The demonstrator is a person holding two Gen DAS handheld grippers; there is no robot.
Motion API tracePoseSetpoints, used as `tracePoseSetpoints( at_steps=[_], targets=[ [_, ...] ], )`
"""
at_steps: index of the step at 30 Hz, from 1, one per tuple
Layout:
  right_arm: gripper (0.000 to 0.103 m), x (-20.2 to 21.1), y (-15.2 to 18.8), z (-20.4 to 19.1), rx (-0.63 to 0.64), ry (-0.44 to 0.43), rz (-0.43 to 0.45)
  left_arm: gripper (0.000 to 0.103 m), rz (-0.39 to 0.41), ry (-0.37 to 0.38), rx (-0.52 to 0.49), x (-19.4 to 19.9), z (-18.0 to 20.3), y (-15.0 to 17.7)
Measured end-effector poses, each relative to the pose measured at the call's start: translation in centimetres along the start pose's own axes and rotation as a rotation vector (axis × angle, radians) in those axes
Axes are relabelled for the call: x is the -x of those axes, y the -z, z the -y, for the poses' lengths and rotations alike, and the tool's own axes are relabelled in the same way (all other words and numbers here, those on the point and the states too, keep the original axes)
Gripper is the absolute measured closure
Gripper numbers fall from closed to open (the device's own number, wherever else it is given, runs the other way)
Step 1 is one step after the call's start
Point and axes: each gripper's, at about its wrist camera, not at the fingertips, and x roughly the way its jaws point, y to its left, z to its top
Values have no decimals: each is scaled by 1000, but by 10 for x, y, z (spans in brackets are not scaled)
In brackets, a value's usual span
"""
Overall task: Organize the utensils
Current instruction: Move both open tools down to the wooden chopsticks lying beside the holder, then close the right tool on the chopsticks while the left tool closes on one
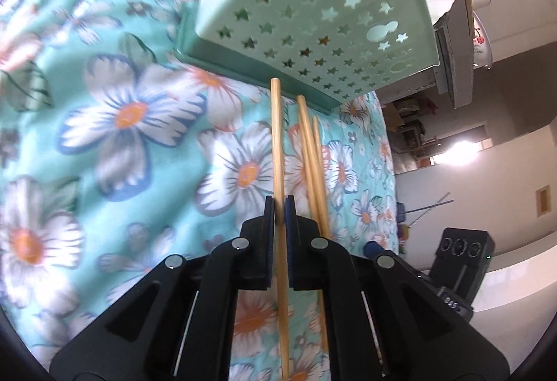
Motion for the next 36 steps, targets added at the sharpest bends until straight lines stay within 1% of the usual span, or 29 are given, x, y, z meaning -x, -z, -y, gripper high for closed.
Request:
tracePoseSetpoints(
  at_steps=[4, 7, 9, 11, 13, 14, 16, 19, 28, 33, 36],
  targets=[
    [72, -12, 2, -19, 69, 7, -30, 98, 44, -83, -43, 20, -3, 0],
    [72, -26, 7, -31, 115, 46, -59, 98, 54, -131, -52, 24, -8, 0],
    [72, -33, 9, -35, 133, 74, -72, 98, 49, -148, -51, 22, -14, 2],
    [72, -40, 12, -37, 149, 116, -85, 98, 46, -146, -47, 21, -19, 3],
    [73, -44, 14, -37, 148, 135, -91, 98, 47, -145, -51, 22, -21, 4],
    [78, -45, 14, -37, 149, 142, -90, 98, 48, -145, -52, 22, -21, 5],
    [85, -45, 15, -37, 150, 162, -87, 98, 48, -140, -50, 23, -23, 5],
    [92, -46, 14, -36, 143, 174, -81, 98, 48, -134, -45, 22, -23, 4],
    [93, -46, 16, -34, 130, 180, -90, 98, 47, -127, -36, 21, -26, 7],
    [95, -44, 17, -32, 112, 175, -73, 98, 47, -127, -36, 21, -26, 7],
    [95, -36, 16, -29, 92, 154, -50, 98, 47, -127, -37, 21, -26, 6]
  ],
)
